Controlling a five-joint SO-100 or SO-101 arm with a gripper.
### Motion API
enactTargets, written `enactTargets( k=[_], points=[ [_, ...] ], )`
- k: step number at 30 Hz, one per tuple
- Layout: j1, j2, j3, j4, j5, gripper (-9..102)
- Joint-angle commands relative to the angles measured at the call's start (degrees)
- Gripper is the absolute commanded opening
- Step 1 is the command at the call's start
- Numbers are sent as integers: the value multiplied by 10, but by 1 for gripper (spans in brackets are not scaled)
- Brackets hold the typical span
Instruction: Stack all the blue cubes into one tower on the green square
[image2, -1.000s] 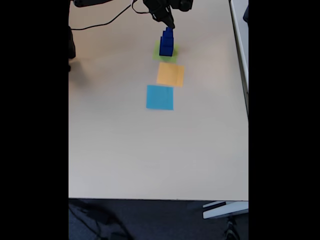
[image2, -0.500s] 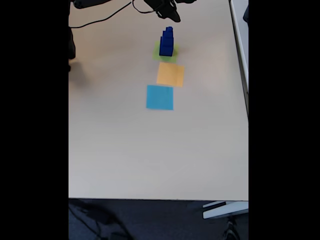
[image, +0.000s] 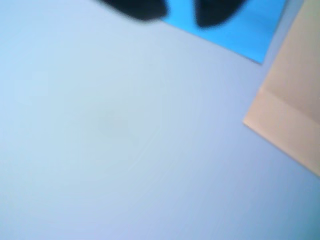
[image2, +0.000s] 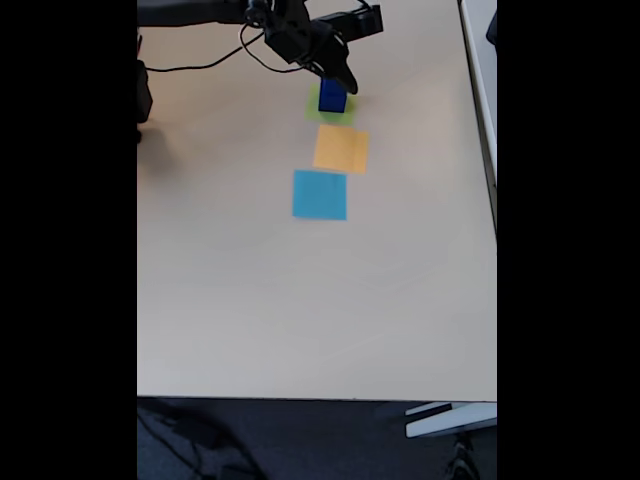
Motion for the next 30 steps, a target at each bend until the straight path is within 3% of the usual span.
enactTargets(
  k=[1, 9, 22, 30],
  points=[
    [20, 112, 55, 14, -32, 0],
    [25, 287, 248, 2, -58, 0],
    [-11, 545, 642, -181, -38, 0],
    [-23, 640, 787, -236, -89, 0]
  ],
)
